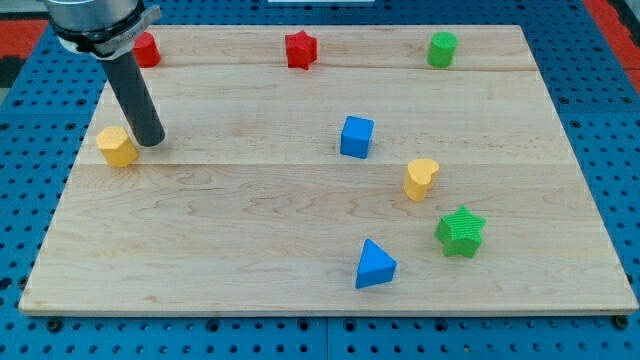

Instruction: Push the yellow heart and blue cube towards the bottom right of the board

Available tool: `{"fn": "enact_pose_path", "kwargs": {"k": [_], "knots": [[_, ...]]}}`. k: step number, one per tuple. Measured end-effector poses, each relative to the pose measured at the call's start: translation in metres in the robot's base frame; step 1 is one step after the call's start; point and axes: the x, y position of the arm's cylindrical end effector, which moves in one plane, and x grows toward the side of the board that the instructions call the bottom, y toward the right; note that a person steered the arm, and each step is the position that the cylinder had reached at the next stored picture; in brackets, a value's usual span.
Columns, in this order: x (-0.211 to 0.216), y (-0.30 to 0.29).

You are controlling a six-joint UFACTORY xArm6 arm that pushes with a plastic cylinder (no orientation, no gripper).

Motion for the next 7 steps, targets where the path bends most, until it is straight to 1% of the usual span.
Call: {"fn": "enact_pose_path", "kwargs": {"k": [3, 4, 5, 6, 7], "knots": [[0.006, 0.005], [0.026, 0.080], [0.037, 0.154], [0.097, 0.167], [0.105, 0.178]]}}
